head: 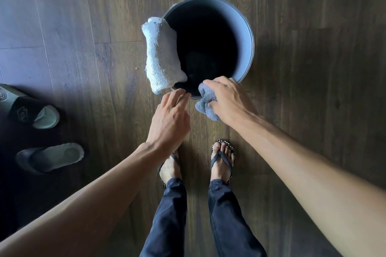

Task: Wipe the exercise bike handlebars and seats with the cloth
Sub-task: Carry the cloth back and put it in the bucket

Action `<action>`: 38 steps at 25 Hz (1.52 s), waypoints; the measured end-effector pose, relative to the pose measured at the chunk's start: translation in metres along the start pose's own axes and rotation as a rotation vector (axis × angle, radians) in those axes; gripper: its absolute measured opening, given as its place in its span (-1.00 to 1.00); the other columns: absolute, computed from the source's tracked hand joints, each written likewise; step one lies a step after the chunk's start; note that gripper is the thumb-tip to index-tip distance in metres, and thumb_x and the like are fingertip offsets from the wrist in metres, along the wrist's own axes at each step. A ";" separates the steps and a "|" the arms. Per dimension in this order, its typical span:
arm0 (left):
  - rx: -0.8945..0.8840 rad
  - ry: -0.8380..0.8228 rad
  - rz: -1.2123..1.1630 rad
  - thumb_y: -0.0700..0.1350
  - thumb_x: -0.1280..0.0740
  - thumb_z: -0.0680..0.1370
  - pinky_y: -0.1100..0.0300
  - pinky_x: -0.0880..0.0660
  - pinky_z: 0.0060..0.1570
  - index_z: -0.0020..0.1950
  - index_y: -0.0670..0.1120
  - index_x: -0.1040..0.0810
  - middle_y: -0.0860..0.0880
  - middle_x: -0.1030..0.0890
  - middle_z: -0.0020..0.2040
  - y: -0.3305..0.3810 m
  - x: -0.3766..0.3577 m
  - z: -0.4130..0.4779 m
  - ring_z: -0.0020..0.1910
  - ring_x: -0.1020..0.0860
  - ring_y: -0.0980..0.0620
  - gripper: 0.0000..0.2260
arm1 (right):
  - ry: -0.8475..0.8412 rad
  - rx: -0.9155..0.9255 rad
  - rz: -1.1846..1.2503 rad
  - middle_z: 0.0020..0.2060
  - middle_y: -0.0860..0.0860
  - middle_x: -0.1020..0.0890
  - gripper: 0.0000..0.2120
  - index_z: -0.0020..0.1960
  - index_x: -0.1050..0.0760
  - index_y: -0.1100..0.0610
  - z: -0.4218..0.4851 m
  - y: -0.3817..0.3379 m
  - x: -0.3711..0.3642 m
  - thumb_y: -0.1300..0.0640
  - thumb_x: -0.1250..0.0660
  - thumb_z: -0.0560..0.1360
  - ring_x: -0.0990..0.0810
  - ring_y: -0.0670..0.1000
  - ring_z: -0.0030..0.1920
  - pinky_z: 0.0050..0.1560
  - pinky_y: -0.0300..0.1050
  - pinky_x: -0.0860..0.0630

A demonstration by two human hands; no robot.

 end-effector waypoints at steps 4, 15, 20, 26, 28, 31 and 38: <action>0.008 -0.001 -0.009 -0.32 -0.27 0.56 -0.01 -0.41 0.33 0.44 -0.21 -0.45 -0.14 -0.46 0.40 0.001 -0.001 0.001 0.36 -0.40 -0.14 -0.57 | 0.009 -0.004 0.138 0.42 0.03 -0.35 -0.32 0.49 -0.33 0.02 0.001 -0.005 -0.006 0.32 -0.45 0.45 -0.38 0.13 0.34 0.33 0.10 -0.41; -0.127 0.098 0.195 -0.33 -0.39 0.47 -0.05 -0.16 0.50 0.34 -0.24 -0.53 -0.18 -0.54 0.31 0.003 -0.001 0.001 0.38 -0.41 -0.17 -0.58 | 0.031 0.127 -0.095 0.37 -0.01 -0.45 -0.38 0.47 -0.37 0.00 -0.005 0.003 -0.008 0.28 -0.47 0.47 -0.44 0.08 0.27 0.23 -0.10 -0.33; -0.122 0.079 0.170 -0.33 -0.38 0.47 -0.10 -0.23 0.48 0.35 -0.23 -0.53 -0.18 -0.54 0.30 0.004 0.001 0.002 0.37 -0.43 -0.18 -0.57 | 0.068 0.146 -0.094 0.42 -0.02 -0.41 -0.34 0.51 -0.32 0.01 -0.009 0.002 -0.005 0.21 -0.48 0.48 -0.40 0.08 0.33 0.32 -0.15 -0.22; -0.056 0.056 0.114 -0.30 -0.34 0.50 -0.07 -0.39 0.33 0.33 -0.21 -0.53 -0.16 -0.57 0.26 0.015 0.016 0.001 0.28 -0.49 -0.18 -0.62 | 0.101 0.081 0.019 0.46 -0.02 -0.40 -0.34 0.51 -0.33 0.07 -0.015 -0.002 0.006 0.14 -0.50 0.48 -0.35 0.07 0.42 0.44 -0.06 -0.27; -0.014 0.039 0.102 -0.26 -0.31 0.54 -0.03 -0.40 0.28 0.35 -0.17 -0.52 -0.12 -0.57 0.26 0.019 0.024 0.002 0.26 -0.49 -0.15 -0.63 | 0.138 0.062 0.107 0.38 0.01 -0.47 -0.37 0.46 -0.41 0.10 -0.015 -0.002 0.007 0.21 -0.52 0.43 -0.42 0.10 0.36 0.40 0.05 -0.39; 0.046 0.019 0.105 -0.19 -0.26 0.60 0.02 -0.37 0.26 0.42 -0.12 -0.46 -0.07 -0.54 0.31 0.021 0.036 0.003 0.29 -0.46 -0.10 -0.63 | 0.077 0.014 0.153 0.40 0.01 -0.46 -0.38 0.47 -0.40 0.09 -0.020 -0.003 0.003 0.31 -0.47 0.45 -0.40 0.09 0.37 0.40 0.10 -0.37; 0.062 -0.011 0.118 -0.18 -0.23 0.62 0.05 -0.34 0.26 0.46 -0.11 -0.43 -0.07 -0.50 0.35 0.013 0.032 0.010 0.32 -0.42 -0.09 -0.62 | 0.146 0.031 0.080 0.23 -0.01 -0.61 -0.51 0.39 -0.51 0.06 -0.016 -0.004 0.000 0.27 -0.46 0.49 -0.47 0.08 0.19 0.14 -0.02 -0.44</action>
Point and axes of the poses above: each hand's wrist, its own z-axis towards the middle knuckle, its own x-axis out of the back of the hand, y = z × x, the point moved 2 cm from there along z, towards the middle knuckle
